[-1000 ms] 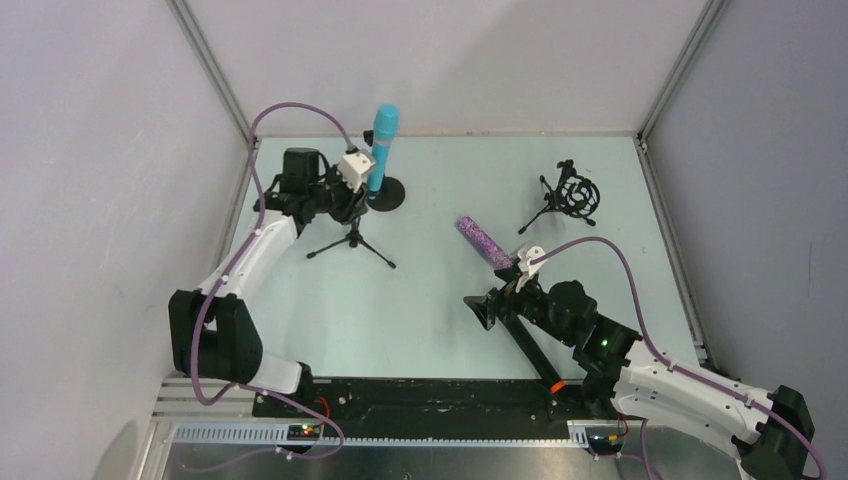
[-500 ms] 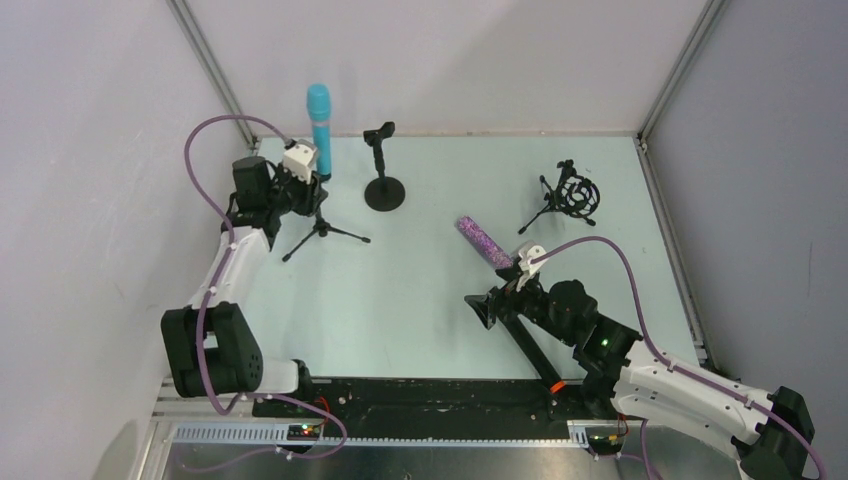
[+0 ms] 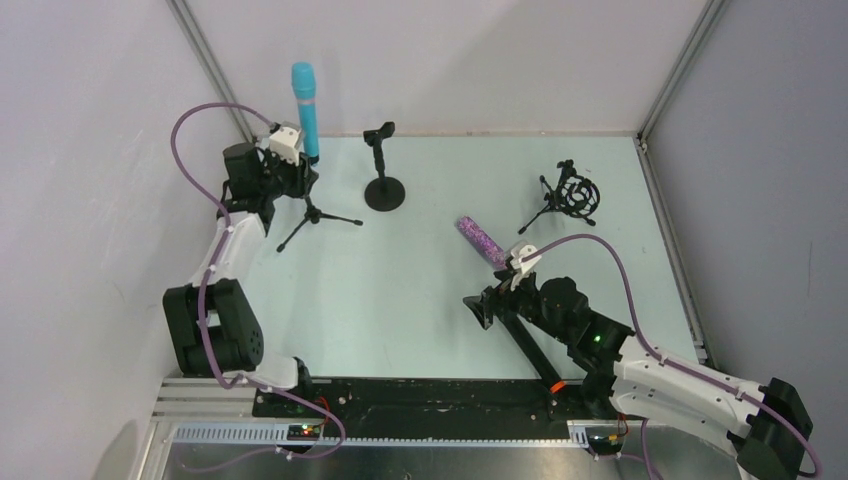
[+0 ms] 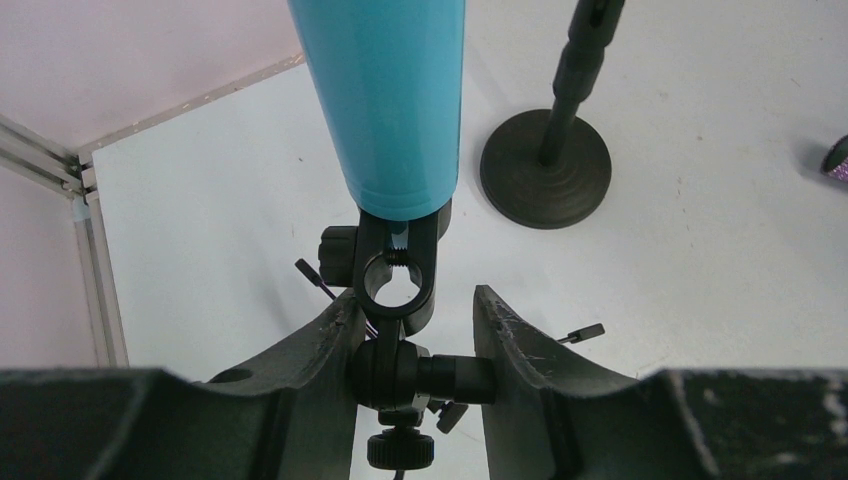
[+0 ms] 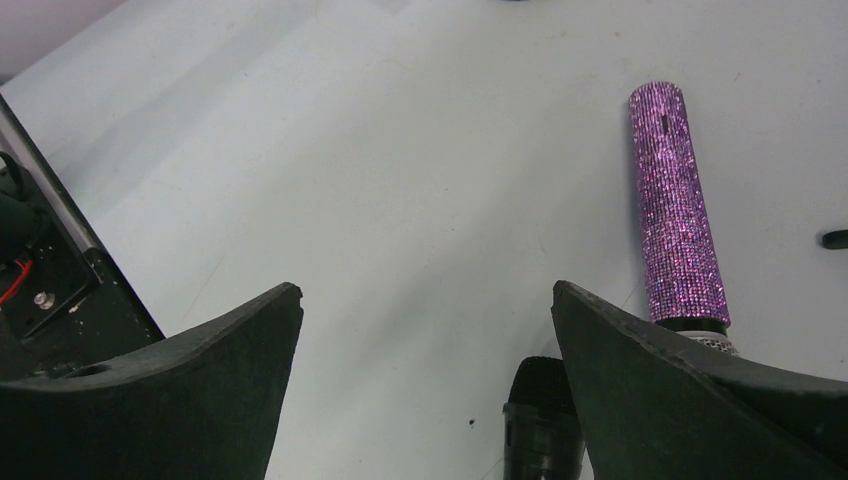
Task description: Attach the microphones to the stand
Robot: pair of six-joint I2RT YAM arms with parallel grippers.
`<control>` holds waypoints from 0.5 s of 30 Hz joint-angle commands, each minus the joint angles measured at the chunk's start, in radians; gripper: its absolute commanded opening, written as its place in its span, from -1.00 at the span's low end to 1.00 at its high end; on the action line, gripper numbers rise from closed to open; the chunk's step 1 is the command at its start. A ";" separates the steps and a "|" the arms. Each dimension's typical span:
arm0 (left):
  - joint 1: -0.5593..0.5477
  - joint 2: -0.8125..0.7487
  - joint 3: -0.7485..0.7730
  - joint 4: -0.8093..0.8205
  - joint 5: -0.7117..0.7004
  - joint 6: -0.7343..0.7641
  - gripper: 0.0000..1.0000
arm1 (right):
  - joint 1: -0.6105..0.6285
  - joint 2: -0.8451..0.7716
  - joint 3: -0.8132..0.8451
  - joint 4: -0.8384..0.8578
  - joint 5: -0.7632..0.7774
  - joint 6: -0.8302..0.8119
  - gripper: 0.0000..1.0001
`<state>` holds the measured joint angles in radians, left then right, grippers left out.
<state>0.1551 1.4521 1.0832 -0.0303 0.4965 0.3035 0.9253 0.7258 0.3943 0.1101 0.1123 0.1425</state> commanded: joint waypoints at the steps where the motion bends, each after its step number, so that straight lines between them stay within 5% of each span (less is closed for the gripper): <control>1: 0.008 0.036 0.098 0.110 0.034 -0.027 -1.00 | -0.004 0.005 0.010 0.050 -0.010 0.012 0.99; 9: 0.003 -0.037 0.066 0.117 0.078 -0.060 -1.00 | -0.007 0.015 0.010 0.059 -0.007 0.011 0.99; 15: -0.128 -0.232 -0.046 0.118 0.015 -0.010 -1.00 | -0.009 0.041 0.010 0.112 -0.031 0.019 0.99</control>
<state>0.1230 1.3941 1.0618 -0.0177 0.5114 0.2642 0.9195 0.7532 0.3943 0.1429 0.1028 0.1493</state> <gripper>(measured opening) 0.449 0.993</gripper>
